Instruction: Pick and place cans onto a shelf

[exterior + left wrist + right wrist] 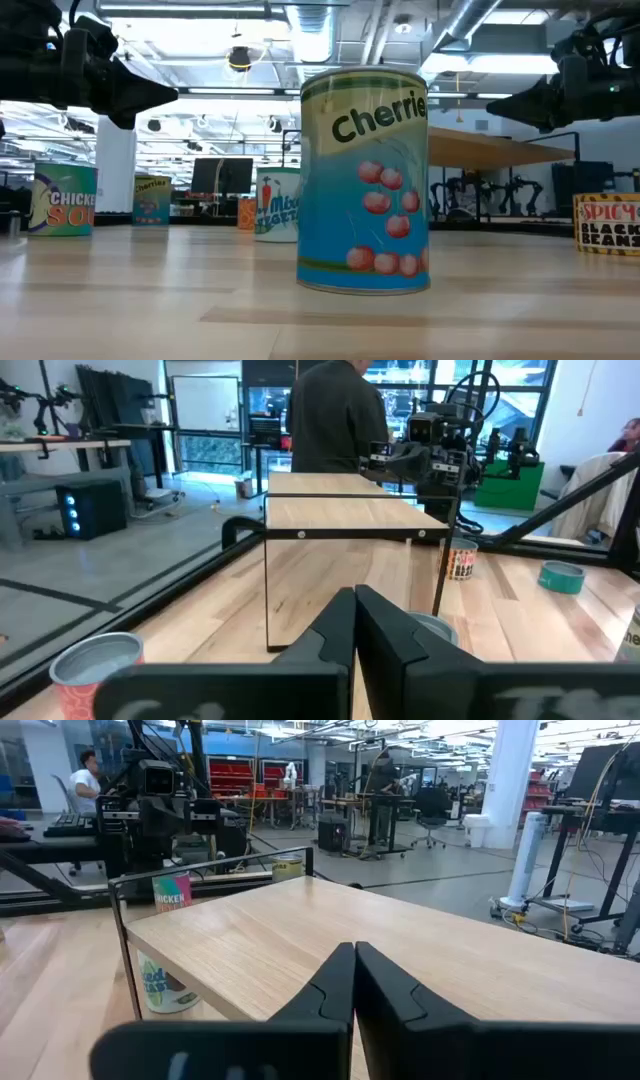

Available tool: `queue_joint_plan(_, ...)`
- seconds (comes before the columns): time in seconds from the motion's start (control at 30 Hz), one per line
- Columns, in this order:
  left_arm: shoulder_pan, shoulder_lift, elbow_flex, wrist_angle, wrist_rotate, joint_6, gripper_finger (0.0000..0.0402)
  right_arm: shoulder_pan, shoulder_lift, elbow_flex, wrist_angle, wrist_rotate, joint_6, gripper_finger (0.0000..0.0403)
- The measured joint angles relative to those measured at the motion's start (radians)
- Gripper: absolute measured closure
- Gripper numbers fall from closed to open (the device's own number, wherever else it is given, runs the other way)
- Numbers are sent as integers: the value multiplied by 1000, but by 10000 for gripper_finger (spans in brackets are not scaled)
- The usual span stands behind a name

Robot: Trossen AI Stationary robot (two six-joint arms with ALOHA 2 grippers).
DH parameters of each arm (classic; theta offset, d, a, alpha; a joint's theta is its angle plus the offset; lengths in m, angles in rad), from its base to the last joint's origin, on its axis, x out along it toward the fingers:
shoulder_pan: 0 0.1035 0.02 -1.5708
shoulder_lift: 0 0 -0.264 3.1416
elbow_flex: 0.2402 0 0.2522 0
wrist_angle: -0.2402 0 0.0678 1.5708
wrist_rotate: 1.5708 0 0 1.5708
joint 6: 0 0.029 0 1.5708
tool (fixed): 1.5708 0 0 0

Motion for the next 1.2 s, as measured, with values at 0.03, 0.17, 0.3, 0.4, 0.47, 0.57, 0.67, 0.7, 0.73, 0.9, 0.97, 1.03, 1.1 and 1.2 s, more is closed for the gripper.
queue_joint_plan(0.03, 0, 0, 0, 0, 0, 0, 401, 0, 0, 0, 0, 0, 0, 369)
queue_joint_plan(0.17, 0, 0, 0, 0, 0, 0, 401, 0, 0, 0, 0, 0, 0, 369)
queue_joint_plan(0.3, 0, 0, 0, 0, 0, 0, 401, 0, 0, 0, 0, 0, 0, 369)
queue_joint_plan(0.4, 0, 0, 0, 0, 0, 0, 401, 0, 0, 0, 0, 0, 0, 369)
queue_joint_plan(0.47, 1, 1, 0, 0, 0, 0, 401, 0, 0, 0, 0, 0, 0, 369)
queue_joint_plan(0.57, 2, 5, 0, 0, 0, 0, 401, 0, 0, 0, 0, 0, 0, 369)
queue_joint_plan(0.67, 2, 4, 0, 0, 0, 0, 402, 0, 0, 0, 0, 0, 0, 369)
queue_joint_plan(0.7, 2, 5, 0, 0, 0, 0, 401, 0, 0, 0, 0, 0, 0, 369)
queue_joint_plan(0.73, 2, 5, 0, 0, 0, 0, 401, 0, 0, 0, 0, 0, 0, 369)
queue_joint_plan(0.9, 1, 5, 0, 0, 0, 0, 401, 0, 0, 0, 0, 0, 0, 369)
queue_joint_plan(0.97, 1, 5, 0, 1, 0, 0, 401, 0, 0, 0, 0, 0, 0, 369)
queue_joint_plan(1.03, 1, 5, 0, 8, -1, 0, 401, 0, 0, 0, 0, 0, 0, 369)
queue_joint_plan(1.1, 1, 5, 0, 27, -1, 0, 402, 0, 0, 0, 0, 0, 0, 369)
queue_joint_plan(1.2, -1, 5, 0, 75, 0, -1, 401, 0, 0, 0, 0, 0, 0, 369)
